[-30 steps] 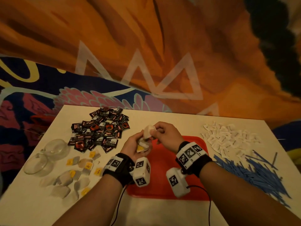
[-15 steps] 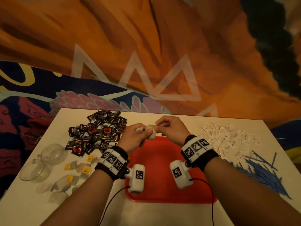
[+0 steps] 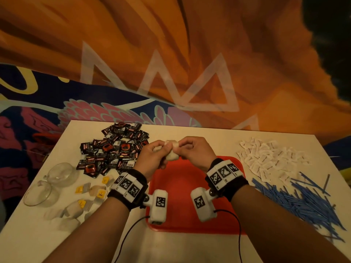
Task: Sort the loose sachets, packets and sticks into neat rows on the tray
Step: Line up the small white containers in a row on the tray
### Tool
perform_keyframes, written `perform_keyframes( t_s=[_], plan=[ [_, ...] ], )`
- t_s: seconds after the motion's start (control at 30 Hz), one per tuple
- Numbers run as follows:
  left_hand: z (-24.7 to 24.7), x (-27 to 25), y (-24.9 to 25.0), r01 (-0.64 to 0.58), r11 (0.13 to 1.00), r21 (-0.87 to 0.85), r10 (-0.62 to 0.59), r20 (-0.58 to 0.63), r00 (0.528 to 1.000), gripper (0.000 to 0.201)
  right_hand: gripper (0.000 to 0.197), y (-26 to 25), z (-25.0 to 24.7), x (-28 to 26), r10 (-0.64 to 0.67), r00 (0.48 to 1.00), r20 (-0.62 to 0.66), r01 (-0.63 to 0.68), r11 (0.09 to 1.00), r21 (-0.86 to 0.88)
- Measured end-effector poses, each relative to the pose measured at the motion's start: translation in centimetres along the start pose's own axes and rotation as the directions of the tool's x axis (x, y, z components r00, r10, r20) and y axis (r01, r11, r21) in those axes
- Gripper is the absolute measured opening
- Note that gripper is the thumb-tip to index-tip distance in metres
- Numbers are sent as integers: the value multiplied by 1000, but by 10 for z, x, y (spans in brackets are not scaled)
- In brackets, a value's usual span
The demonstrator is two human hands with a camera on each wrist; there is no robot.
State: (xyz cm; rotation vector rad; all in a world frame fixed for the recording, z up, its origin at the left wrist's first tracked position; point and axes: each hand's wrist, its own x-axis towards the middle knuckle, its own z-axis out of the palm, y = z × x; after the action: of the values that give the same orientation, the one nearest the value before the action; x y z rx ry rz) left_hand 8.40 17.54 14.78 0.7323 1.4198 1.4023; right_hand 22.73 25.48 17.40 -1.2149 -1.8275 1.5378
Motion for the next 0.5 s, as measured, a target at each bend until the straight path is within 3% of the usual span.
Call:
perform_keyframes(
  t_s=[0.17, 0.33, 0.43, 0.5],
  plan=[
    [-4, 14, 3, -93, 982, 166, 106, -73, 992, 18, 20, 10, 5, 10, 27, 1000, 8, -27, 996, -81],
    [-11, 33, -4, -91, 970, 226, 119, -113, 986, 16, 16, 31, 20, 21, 98, 995, 5, -97, 994, -58],
    [-22, 47, -18, 9, 970, 242, 41, -198, 979, 20, 9, 47, 29, 37, 160, 986, -43, -161, 986, -34],
    [-35, 56, -32, 155, 973, 169, -101, -292, 951, 22, 8, 63, 35, 53, 223, 973, -53, -225, 973, -46]
  ],
)
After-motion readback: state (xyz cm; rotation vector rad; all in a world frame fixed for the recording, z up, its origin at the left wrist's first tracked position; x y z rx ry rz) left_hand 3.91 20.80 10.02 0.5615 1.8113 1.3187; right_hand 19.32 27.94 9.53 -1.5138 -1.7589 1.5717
